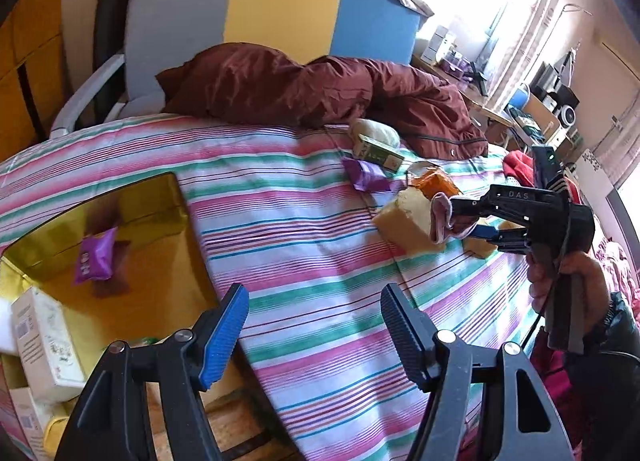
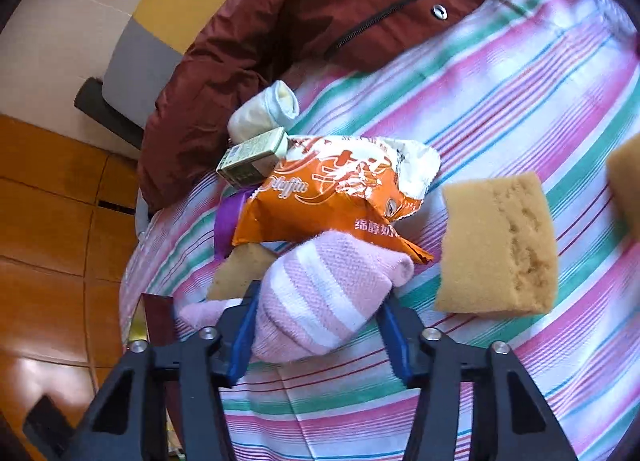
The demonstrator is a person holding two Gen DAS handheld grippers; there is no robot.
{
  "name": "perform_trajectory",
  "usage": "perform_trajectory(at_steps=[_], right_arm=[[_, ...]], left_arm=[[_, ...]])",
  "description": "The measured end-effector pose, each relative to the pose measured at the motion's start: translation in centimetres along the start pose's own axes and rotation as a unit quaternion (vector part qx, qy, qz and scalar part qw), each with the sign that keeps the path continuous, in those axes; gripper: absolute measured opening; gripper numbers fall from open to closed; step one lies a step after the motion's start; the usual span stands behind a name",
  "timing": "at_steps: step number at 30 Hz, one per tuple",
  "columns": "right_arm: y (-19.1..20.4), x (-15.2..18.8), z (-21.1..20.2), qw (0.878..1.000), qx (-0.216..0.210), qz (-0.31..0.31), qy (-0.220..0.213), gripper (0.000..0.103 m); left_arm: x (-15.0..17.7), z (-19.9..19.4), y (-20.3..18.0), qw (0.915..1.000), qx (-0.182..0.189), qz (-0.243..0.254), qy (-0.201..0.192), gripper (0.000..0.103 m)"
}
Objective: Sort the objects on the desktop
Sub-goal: 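Move the right tool to the pink striped sock and grasp it, then grasp a yellow sponge with the left tool while the right tool holds the sock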
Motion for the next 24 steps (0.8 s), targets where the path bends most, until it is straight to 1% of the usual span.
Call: perform_trajectory(at_steps=[2, 3, 6, 8, 10, 13, 15, 16, 17, 18, 19, 22, 24], right_arm=[[0.2, 0.2, -0.8, 1.0, 0.015, -0.019, -0.004, 0.05], [0.3, 0.3, -1.3, 0.999, 0.028, -0.033, -0.01, 0.05], [1.1, 0.4, -3.1, 0.996, 0.044, -0.072, -0.035, 0.05], [1.6, 0.5, -4.5, 0.991, 0.066, -0.094, -0.063, 0.05], [2.1, 0.5, -5.6, 0.985, 0.086, -0.118, -0.094, 0.05], [3.1, 0.4, -6.7, 0.972, 0.112, -0.152, -0.137, 0.05], [3.5, 0.2, -7.1, 0.968, 0.119, -0.163, -0.152, 0.05], [3.5, 0.1, -7.1, 0.968, 0.118, -0.162, -0.154, 0.05], [3.4, 0.0, -7.2, 0.968, 0.116, -0.158, -0.154, 0.05], [3.3, -0.1, -7.3, 0.969, 0.114, -0.155, -0.154, 0.05], [3.2, -0.2, -7.4, 0.97, 0.112, -0.152, -0.155, 0.05], [3.0, -0.3, -7.7, 0.971, 0.106, -0.147, -0.157, 0.05], [3.0, -0.2, -7.9, 0.971, 0.103, -0.145, -0.159, 0.05]], left_arm=[[-0.4, 0.9, -0.6, 0.9999, 0.001, 0.008, 0.007, 0.069], [-0.5, 1.3, -0.9, 0.9999, 0.0, 0.012, 0.01, 0.069], [-1.1, 2.9, -1.9, 0.9993, 0.001, 0.03, 0.02, 0.069], [-1.4, 4.1, -2.8, 0.9985, -0.001, 0.049, 0.023, 0.069], [-1.6, 5.7, -4.1, 0.9962, -0.001, 0.08, 0.034, 0.069], [-2.0, 7.6, -6.0, 0.9925, 0.01, 0.111, 0.051, 0.07], [-2.1, 8.7, -7.1, 0.9897, 0.023, 0.13, 0.055, 0.07], [-2.2, 9.1, -7.6, 0.9886, 0.027, 0.137, 0.055, 0.07], [-2.4, 9.5, -8.1, 0.9873, 0.033, 0.145, 0.054, 0.073], [-2.6, 9.9, -8.5, 0.9861, 0.038, 0.152, 0.055, 0.083], [-2.7, 10.4, -8.9, 0.9847, 0.041, 0.16, 0.056, 0.088], [-3.1, 12.1, -9.8, 0.9817, 0.042, 0.175, 0.063, 0.089], [-3.4, 12.9, -10.1, 0.9812, 0.037, 0.178, 0.065, 0.098]])
Point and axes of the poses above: each gripper's, at about its wrist camera, not at the fingertips, and z roughly the way its jaws point, y to its left, x to its underside, the point moved 3 cm from there along z, roughly the way its jaws point, and after that the axes turned 6 degrees about x, right-handed, at the moved point
